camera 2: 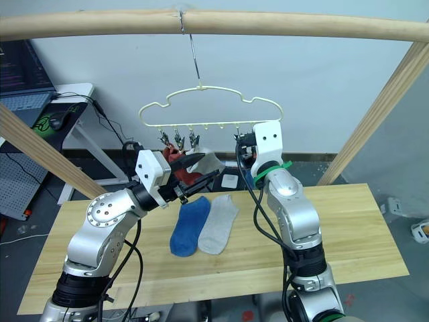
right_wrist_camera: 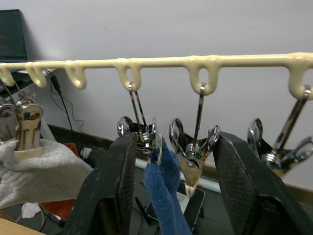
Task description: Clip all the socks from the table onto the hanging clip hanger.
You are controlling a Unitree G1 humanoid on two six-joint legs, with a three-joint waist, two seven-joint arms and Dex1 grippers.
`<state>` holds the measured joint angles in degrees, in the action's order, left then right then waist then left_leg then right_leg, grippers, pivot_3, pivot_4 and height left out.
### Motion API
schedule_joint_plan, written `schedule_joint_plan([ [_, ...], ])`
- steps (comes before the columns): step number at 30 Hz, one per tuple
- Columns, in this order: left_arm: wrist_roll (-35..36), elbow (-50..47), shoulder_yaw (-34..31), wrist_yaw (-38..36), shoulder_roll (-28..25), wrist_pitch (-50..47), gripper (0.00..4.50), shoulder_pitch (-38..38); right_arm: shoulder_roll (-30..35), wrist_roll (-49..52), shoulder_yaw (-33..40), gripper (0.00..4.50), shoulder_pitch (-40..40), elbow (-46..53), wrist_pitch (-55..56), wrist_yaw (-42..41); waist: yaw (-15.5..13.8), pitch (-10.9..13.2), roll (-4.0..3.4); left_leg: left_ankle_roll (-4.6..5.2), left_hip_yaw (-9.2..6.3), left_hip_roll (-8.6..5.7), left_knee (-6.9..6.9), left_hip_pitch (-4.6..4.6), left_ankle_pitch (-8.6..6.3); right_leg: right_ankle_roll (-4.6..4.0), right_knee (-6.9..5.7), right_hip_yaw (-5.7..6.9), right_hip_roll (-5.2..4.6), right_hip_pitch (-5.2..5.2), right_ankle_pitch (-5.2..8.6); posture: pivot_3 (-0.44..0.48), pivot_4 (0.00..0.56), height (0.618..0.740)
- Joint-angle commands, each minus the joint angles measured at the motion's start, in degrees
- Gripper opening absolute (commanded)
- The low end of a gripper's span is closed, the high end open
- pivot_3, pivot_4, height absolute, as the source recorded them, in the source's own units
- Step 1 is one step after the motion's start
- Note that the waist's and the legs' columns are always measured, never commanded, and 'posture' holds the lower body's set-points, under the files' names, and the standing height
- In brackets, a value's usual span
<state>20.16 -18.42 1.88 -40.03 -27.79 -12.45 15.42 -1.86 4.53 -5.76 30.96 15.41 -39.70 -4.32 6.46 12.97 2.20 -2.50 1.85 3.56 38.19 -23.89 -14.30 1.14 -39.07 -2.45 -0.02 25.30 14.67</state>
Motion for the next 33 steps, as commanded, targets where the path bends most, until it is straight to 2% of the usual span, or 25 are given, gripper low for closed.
schedule_joint_plan([
  [1, 0.2, -3.0, -0.8, 0.2, -0.4, 0.1, 2.72, -0.2, 0.0, -0.6, 0.5, 2.40, 1.1, 1.8, 1.4, 1.1, 0.0, 0.0, 0.00, 0.00, 0.00, 0.00, 0.00, 0.00, 0.00, 0.00, 0.00, 0.00, 0.00, 0.00, 0.00, -0.131, 0.190, 0.740],
  [23, -0.1, -2.7, -0.5, 0.3, -0.2, 0.1, 2.72, 0.0, 0.5, -2.0, 0.5, 2.40, -0.4, 2.7, 1.2, 3.5, 0.0, 0.0, 0.00, 0.00, 0.01, 0.00, 0.00, 0.00, 0.00, 0.00, 0.00, -0.01, 0.00, 0.00, 0.00, -0.135, 0.191, 0.740],
  [26, -0.1, -2.6, -0.5, 0.3, -0.2, 0.1, 2.72, 0.1, 0.7, -2.2, 0.4, 3.00, -0.6, 2.9, 1.1, 3.6, 0.0, 0.0, 0.00, 0.00, 0.00, 0.00, 0.00, 0.00, 0.00, 0.00, 0.00, -0.02, 0.00, 0.00, 0.00, -0.135, 0.191, 0.740],
  [28, -0.1, -2.6, -0.5, 0.3, -0.3, 0.2, 2.72, 0.1, 0.8, -2.3, 0.3, 3.65, -0.6, 2.9, 0.9, 3.6, 0.0, 0.0, 0.00, 0.00, 0.01, 0.00, 0.00, 0.00, 0.00, 0.00, 0.00, -0.02, 0.00, 0.00, 0.00, -0.139, 0.192, 0.740],
  [33, -0.1, -2.5, -0.4, 0.3, -0.3, 0.1, 2.72, 0.2, 0.9, -2.4, 0.1, 3.65, -0.6, 2.8, 0.9, 3.7, 0.0, 0.0, 0.00, 0.00, 0.00, 0.00, 0.00, 0.00, 0.00, 0.00, 0.00, -0.01, 0.00, 0.00, 0.00, -0.136, 0.191, 0.740],
])
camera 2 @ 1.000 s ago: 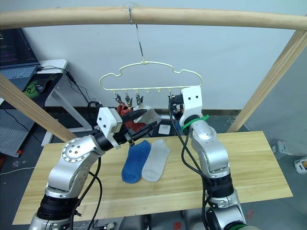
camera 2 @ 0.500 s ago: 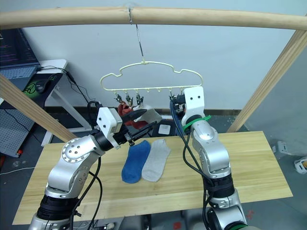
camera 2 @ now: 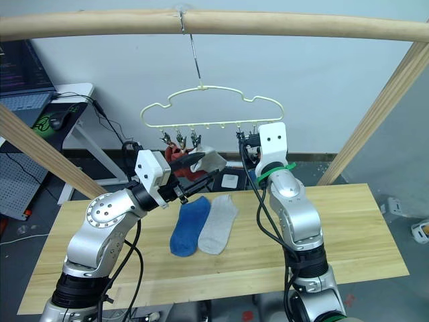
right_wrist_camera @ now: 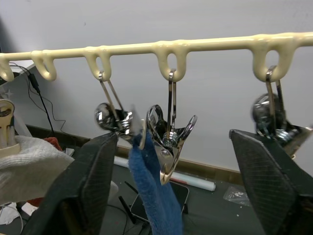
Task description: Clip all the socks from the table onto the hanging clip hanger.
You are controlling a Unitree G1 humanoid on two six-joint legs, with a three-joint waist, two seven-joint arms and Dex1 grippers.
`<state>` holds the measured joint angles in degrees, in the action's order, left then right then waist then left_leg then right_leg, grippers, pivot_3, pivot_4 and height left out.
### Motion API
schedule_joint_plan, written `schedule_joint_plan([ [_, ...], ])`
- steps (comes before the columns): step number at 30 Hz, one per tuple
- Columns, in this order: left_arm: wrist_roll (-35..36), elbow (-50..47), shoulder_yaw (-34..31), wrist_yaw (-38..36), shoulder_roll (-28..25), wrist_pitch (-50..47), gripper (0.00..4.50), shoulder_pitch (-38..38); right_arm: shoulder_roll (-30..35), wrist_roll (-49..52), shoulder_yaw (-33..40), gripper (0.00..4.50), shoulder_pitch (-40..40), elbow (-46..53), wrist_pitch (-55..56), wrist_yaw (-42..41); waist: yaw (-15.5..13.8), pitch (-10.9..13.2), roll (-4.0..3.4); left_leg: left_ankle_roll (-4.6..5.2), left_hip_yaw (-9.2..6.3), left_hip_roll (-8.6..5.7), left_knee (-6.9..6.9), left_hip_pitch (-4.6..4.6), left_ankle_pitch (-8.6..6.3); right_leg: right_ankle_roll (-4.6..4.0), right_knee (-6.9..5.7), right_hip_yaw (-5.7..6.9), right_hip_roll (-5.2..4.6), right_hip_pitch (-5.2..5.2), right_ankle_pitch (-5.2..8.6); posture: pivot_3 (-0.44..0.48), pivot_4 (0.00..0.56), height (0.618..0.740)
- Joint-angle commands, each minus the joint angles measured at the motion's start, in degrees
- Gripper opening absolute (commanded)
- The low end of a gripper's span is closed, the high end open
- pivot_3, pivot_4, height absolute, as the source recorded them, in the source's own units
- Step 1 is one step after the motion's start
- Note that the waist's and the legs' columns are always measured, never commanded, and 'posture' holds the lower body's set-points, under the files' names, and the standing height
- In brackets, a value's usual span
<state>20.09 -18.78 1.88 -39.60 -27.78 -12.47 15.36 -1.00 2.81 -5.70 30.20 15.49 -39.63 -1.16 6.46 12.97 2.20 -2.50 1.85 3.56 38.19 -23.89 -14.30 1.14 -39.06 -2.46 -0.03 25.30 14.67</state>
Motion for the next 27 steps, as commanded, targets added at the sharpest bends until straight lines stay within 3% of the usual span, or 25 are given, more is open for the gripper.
schedule_joint_plan([
  [1, 0.0, -2.1, -0.5, -0.1, -0.3, 0.2, 2.72, 0.3, 0.1, -0.8, 0.0, 3.65, 0.2, 2.7, 0.8, 0.5, 0.0, 0.0, 0.00, 0.00, 0.00, 0.00, 0.00, 0.00, 0.00, 0.00, 0.00, 0.00, 0.00, 0.00, 0.00, -0.136, 0.191, 0.740],
  [6, 0.0, -2.2, -0.5, -0.2, -0.4, 0.1, 2.72, 0.2, 0.1, -1.2, -0.1, 3.65, -0.2, 2.8, 0.8, 0.7, 0.0, 0.0, 0.00, 0.00, 0.00, 0.00, 0.00, 0.00, 0.00, 0.00, 0.00, 0.00, 0.00, 0.00, 0.00, -0.137, 0.190, 0.740],
  [9, 0.0, -2.2, -0.4, -0.2, -0.4, 0.1, 2.72, 0.2, 0.0, -1.3, -0.1, 2.76, -0.2, 2.8, 0.7, 0.4, 0.0, 0.0, 0.00, 0.00, 0.01, 0.00, 0.00, 0.00, 0.00, 0.00, 0.00, 0.01, 0.00, 0.00, 0.00, -0.137, 0.190, 0.740],
  [27, -0.2, -2.0, -0.4, -0.3, -0.5, 0.3, 2.72, 0.3, -1.9, -1.7, 0.1, 2.76, 1.5, -1.8, 3.1, 0.8, 0.0, 0.0, 0.00, 0.00, 0.01, 0.00, 0.00, 0.00, 0.00, 0.00, 0.00, 0.00, 0.00, 0.00, 0.00, -0.137, 0.183, 0.740],
])
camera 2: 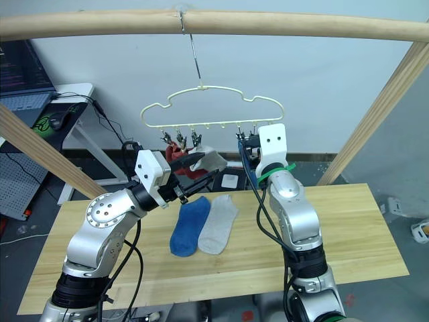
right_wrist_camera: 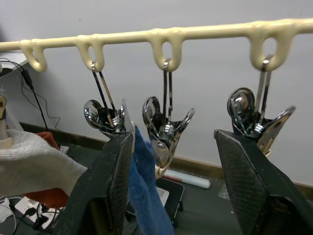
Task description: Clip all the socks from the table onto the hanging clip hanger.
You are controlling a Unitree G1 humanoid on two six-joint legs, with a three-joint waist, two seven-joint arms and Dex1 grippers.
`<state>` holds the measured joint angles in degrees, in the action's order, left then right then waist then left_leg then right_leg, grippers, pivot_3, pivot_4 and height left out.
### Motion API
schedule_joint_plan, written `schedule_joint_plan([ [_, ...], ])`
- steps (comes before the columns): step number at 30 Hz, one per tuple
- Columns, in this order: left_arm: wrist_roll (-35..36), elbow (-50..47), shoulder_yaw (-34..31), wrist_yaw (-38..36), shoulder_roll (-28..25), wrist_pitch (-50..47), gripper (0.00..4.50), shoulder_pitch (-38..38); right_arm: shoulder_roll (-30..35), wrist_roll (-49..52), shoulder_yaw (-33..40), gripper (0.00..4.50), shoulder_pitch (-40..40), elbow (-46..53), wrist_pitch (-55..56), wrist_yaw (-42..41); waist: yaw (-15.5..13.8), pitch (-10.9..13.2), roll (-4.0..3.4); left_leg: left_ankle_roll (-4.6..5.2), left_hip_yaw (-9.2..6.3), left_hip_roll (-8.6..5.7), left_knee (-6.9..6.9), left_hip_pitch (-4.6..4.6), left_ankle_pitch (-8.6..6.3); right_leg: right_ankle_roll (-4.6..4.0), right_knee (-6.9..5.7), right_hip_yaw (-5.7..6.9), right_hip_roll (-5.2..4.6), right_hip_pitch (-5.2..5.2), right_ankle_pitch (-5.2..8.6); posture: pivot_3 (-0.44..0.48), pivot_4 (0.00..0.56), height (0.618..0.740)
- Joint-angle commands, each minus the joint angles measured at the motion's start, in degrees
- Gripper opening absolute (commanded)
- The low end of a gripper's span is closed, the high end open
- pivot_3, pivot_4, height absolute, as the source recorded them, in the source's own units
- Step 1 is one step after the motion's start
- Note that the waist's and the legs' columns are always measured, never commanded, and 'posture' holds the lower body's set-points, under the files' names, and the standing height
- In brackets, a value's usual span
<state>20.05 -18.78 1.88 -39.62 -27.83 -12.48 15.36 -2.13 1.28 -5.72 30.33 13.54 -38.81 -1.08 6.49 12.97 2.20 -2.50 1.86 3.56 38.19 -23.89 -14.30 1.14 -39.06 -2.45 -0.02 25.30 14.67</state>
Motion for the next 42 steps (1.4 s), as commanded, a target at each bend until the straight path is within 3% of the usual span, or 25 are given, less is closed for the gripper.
schedule_joint_plan([
  [1, -0.1, -2.0, -0.4, -0.3, -0.4, 0.3, 2.72, 0.3, -1.0, -0.3, 0.1, 2.76, 1.7, -0.5, 2.8, 0.8, 0.0, 0.0, 0.00, 0.00, -0.01, 0.00, 0.00, 0.00, 0.00, 0.00, 0.00, 0.01, 0.00, 0.00, 0.00, -0.137, 0.183, 0.740],
  [42, -0.5, -2.0, -1.1, 0.2, -0.8, 0.7, 2.72, -0.9, -7.0, 4.3, 0.8, 2.76, 7.9, -9.7, 8.7, -1.0, -0.1, 0.0, 0.00, 0.00, -0.01, 0.01, -0.02, 0.00, 0.00, 0.00, 0.01, 0.00, -0.01, 0.00, 0.00, -0.105, 0.190, 0.740],
])
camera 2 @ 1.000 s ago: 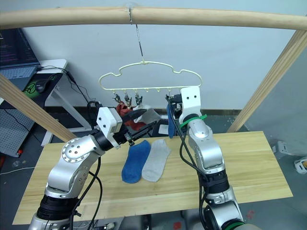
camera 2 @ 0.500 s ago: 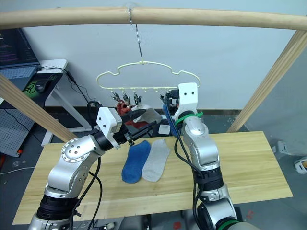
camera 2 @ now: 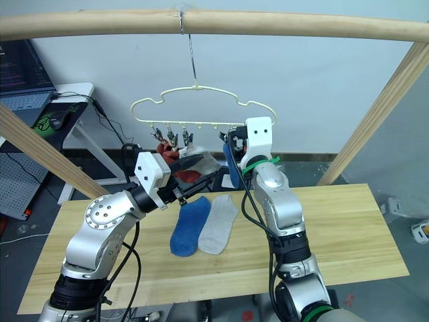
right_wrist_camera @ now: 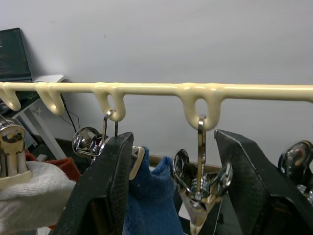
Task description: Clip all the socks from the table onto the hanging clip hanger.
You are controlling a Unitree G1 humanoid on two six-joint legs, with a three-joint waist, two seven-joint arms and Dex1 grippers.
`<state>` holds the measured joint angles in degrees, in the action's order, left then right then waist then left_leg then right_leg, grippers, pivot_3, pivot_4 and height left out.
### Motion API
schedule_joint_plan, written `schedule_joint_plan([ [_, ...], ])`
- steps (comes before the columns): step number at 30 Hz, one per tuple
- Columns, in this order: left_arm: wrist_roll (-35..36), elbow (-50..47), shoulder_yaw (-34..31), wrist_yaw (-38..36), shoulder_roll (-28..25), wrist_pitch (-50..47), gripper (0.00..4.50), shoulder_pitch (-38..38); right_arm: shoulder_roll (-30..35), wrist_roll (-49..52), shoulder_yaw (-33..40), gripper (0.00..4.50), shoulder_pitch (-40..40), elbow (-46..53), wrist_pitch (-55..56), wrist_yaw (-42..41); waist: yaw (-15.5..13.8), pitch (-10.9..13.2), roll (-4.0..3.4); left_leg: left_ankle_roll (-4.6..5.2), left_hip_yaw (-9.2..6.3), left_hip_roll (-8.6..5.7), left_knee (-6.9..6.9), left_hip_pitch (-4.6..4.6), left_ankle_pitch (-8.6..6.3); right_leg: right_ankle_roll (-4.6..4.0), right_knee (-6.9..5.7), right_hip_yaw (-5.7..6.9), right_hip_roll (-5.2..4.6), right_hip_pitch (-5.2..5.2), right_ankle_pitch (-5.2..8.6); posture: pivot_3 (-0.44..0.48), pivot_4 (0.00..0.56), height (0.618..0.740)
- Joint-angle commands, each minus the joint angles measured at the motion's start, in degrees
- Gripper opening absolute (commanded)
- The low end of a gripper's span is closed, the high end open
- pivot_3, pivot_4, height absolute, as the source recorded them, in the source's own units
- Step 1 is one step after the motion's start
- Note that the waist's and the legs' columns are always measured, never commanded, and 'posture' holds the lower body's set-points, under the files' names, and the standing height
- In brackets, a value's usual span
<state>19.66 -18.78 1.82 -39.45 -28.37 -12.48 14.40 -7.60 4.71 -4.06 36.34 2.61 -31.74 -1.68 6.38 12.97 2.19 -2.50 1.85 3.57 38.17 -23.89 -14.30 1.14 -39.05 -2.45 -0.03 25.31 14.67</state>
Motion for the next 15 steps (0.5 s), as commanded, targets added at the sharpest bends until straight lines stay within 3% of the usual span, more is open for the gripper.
schedule_joint_plan([
  [1, -0.1, -2.0, -1.1, 0.1, -0.3, 0.7, 2.72, 0.0, -1.5, 0.9, -0.9, 2.76, 2.0, 1.1, 1.8, -0.5, 0.0, 0.0, 0.00, 0.00, 0.00, 0.00, 0.00, 0.00, 0.00, 0.00, 0.00, 0.00, 0.00, 0.00, 0.00, -0.103, 0.190, 0.740],
  [15, -0.3, -2.1, -1.1, 0.0, -0.1, 0.9, 2.72, -0.3, -0.9, -0.9, -2.2, 2.76, 1.1, 3.3, 0.6, 0.6, -0.1, 0.0, 0.00, 0.00, 0.00, 0.00, -0.01, 0.00, 0.00, 0.00, 0.00, 0.00, 0.00, 0.00, 0.00, -0.109, 0.189, 0.740],
])
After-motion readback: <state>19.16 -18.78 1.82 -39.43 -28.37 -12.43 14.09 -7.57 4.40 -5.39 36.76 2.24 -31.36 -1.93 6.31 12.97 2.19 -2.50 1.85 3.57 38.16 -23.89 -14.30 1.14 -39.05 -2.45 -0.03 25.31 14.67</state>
